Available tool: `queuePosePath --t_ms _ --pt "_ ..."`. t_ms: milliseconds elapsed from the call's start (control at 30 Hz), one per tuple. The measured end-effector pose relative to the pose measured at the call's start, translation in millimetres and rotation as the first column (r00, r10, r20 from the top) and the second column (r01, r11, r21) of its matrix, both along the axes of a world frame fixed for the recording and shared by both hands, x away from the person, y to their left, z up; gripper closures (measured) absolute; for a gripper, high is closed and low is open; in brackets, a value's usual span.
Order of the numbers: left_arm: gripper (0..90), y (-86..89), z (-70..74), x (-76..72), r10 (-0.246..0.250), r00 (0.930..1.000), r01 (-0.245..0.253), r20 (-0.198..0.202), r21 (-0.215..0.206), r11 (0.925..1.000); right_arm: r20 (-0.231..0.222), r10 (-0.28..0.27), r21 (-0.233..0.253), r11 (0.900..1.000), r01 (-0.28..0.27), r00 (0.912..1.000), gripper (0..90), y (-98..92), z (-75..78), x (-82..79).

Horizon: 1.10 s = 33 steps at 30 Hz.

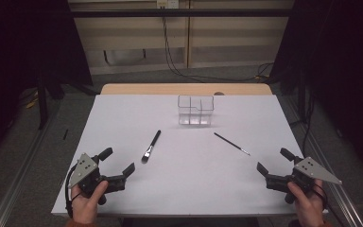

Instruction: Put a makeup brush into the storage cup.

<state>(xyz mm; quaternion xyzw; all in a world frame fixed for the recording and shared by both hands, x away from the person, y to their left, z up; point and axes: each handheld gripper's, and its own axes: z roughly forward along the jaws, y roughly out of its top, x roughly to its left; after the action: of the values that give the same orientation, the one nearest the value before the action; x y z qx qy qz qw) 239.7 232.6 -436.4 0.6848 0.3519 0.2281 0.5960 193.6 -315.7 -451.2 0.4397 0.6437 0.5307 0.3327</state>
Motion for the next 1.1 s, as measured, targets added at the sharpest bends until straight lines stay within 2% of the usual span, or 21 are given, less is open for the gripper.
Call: queuePosePath --t_ms 67,167,433,467,567,667,867,1100 --pt "3.0 0.8 -0.1 0.4 0.0 1.0 0.0 0.001 0.003 1.0 -0.003 -0.003 0.009 1.0 0.003 1.0 0.0 0.0 -0.3 0.2" --pt "3.0 0.8 -0.1 0.4 0.006 1.0 -0.006 -0.004 -0.001 1.0 0.005 -0.003 -0.005 1.0 0.003 1.0 0.0 0.1 0.0 -0.3" --pt "3.0 1.3 -0.6 1.2 -0.002 0.9998 0.002 -0.018 0.028 0.9996 -0.002 -0.005 -0.014 1.0 0.005 1.0 0.0 0.7 -0.6 0.2" --pt "3.0 3.6 0.4 1.2 -0.012 0.9998 0.012 -0.018 0.013 0.9998 -0.003 -0.003 -0.01 1.0 0.003 1.0 0.0 1.4 -0.7 0.7" --pt "3.0 6.5 1.2 0.7 -0.003 1.0 0.003 -0.008 0.036 0.9993 -0.006 0.015 -0.017 1.0 -0.015 0.9999 0.0 4.0 -0.7 2.5" --pt "3.0 7.4 2.0 -0.6 0.007 1.0 -0.007 -0.005 0.033 0.9994 -0.003 0.039 -0.034 0.999 -0.039 0.9992 0.0 7.5 -0.8 3.3" --pt "3.0 0.9 4.9 1.3 -0.004 1.0 0.004 0.001 0.051 0.9987 0.0 0.056 -0.035 0.998 -0.056 0.9984 0.0 9.5 -0.5 1.2" --pt "3.0 -11.0 10.0 11.7 -0.014 0.9999 0.014 0.002 0.063 0.9979 -0.009 0.052 -0.031 0.998 -0.052 0.9986 0.0 9.8 -1.4 3.5"
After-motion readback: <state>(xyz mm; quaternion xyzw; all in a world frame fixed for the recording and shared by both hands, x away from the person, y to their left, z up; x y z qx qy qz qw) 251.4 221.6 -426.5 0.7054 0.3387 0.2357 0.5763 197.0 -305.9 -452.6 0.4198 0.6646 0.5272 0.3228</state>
